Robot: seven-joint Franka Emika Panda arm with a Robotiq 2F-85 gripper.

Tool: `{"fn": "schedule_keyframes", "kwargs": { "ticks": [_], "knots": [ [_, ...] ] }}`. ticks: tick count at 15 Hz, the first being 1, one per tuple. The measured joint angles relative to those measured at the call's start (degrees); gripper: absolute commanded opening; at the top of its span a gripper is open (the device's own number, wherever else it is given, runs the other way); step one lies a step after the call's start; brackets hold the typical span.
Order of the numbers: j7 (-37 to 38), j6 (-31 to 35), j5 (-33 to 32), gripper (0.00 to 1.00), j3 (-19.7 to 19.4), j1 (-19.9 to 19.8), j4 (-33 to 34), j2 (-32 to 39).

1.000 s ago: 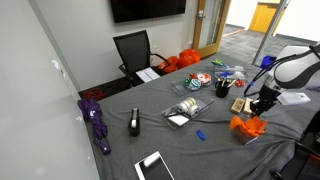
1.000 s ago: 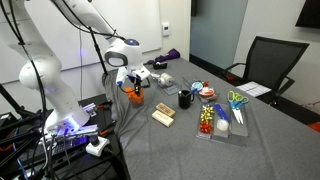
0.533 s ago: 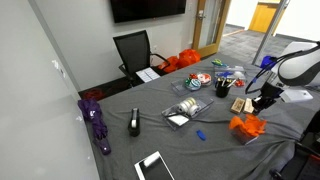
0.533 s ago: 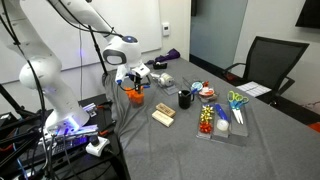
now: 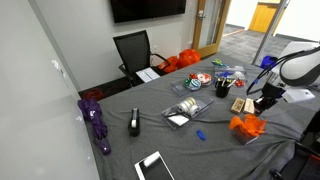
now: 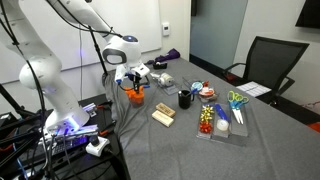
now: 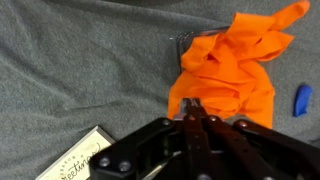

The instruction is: Take the orange stuff out of the clear box

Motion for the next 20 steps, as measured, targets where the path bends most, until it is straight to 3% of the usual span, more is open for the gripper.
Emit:
{"fn": "schedule_keyframes", "kwargs": {
  "ticks": [6,7,10,18,20],
  "knots": [
    [0.0,-6.7,0.1,0.00,-0.6,0.0,0.1,-6.3],
    [0.0,-7.2,0.1,0.23,-0.8,0.0,0.1,-7.4],
    [0.0,-7.7,0.1,0.39,-1.2,0.0,0.1,-9.1],
    [-0.1,-7.6,0.2,0.95,-1.2,0.9,-1.5,-8.0],
    [-0.1,-7.5,0.5,1.00,-1.1,1.6,-1.7,-7.2]
  ]
}}
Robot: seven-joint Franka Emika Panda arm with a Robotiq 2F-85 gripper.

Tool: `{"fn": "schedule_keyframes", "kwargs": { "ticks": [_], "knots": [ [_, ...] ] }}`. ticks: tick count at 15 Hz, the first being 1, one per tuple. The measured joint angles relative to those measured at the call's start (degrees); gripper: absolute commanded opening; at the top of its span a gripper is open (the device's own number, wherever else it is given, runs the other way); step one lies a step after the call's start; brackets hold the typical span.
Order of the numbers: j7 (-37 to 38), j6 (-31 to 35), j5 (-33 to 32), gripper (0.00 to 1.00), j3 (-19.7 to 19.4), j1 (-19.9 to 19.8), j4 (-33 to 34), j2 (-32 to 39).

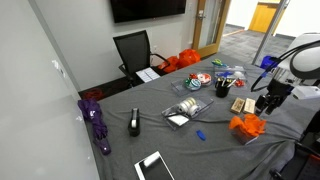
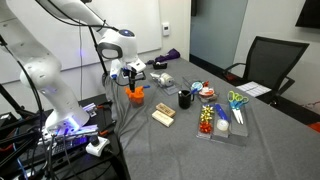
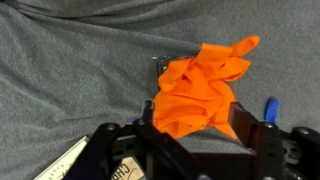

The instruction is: Take the orange stuff out of the clear box

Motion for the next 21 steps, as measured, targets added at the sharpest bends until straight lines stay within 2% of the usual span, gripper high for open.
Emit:
{"fn": "schedule_keyframes", "kwargs": {
  "ticks": [7,8,10,15,19,21],
  "knots": [
    [0.0,5.5,5.6,1.00,1.4,2.8,0.0,4.6],
    [0.0,6.8,6.3,0.75,1.8,3.1,0.0,5.6],
    [0.1,9.3,7.3,0.67,2.6,3.5,0.0,7.4],
    [2.5,14.4,6.9,0.29,4.3,3.7,0.3,11.5],
    [6.1,16.5,3.9,0.03,4.6,3.7,0.8,13.8],
    [8.0,16.6,2.0,0.00,4.6,3.6,1.0,14.3]
  ]
}}
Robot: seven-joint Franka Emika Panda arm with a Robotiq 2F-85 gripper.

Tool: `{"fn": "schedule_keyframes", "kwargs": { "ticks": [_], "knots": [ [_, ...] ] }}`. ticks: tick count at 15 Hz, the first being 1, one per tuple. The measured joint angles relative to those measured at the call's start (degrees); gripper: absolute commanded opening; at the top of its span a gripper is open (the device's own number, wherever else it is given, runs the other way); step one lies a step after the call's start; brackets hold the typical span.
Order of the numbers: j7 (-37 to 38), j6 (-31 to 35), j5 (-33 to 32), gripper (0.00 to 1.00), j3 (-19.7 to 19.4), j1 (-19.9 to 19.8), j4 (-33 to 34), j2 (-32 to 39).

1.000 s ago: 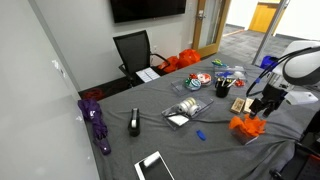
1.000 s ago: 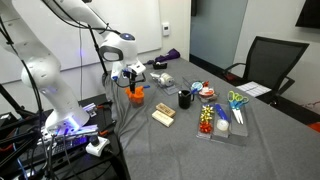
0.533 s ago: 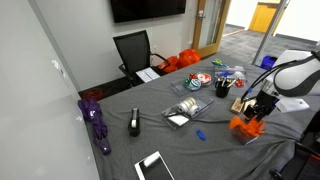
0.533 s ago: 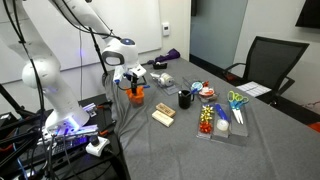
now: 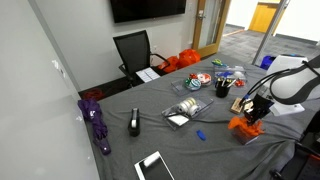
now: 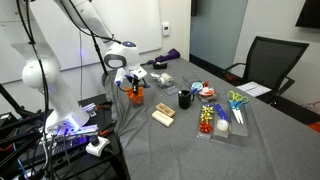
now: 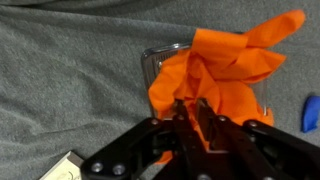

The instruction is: Take the orange stuff out of the clear box

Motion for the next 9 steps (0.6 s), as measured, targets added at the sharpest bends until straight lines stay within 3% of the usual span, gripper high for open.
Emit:
{"fn": "schedule_keyframes", "kwargs": {
  "ticks": [9],
  "knots": [
    [1.7,-4.1,-1.8,0.00,0.0,-0.4,0.2,-4.1]
  ]
}}
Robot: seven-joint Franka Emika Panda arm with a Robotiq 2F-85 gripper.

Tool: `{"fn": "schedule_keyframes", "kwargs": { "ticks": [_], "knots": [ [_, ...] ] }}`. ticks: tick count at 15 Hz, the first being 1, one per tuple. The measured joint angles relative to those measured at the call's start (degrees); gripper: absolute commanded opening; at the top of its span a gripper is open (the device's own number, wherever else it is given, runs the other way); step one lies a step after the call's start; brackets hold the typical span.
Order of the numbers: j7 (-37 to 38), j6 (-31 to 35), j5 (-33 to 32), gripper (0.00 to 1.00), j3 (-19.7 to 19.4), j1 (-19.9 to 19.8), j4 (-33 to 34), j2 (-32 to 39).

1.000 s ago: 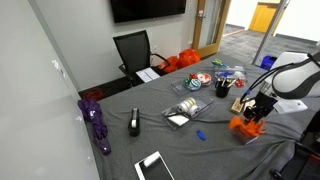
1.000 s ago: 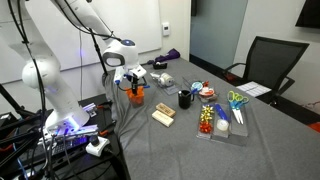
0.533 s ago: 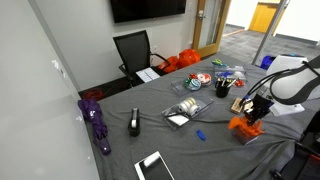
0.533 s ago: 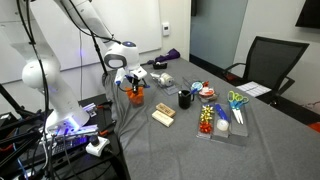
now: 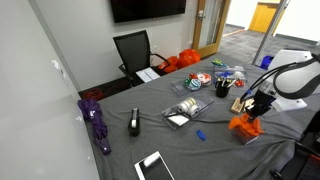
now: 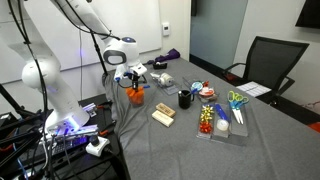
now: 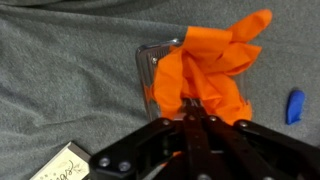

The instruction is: Take the orange stuff out of the clear box

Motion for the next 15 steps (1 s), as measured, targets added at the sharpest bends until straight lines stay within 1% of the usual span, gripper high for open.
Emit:
{"fn": "schedule_keyframes", "kwargs": {
  "ticks": [8,12,15],
  "knots": [
    [0.3,-8.7,0.5,0.00,-0.5,-0.2,1.2,-8.5],
    [0.4,-13.5,3.0,0.00,-1.3,-0.2,3.4,-12.1],
    [2.1,-16.1,5.6,0.00,-1.8,-0.2,6.5,-13.0]
  ]
}}
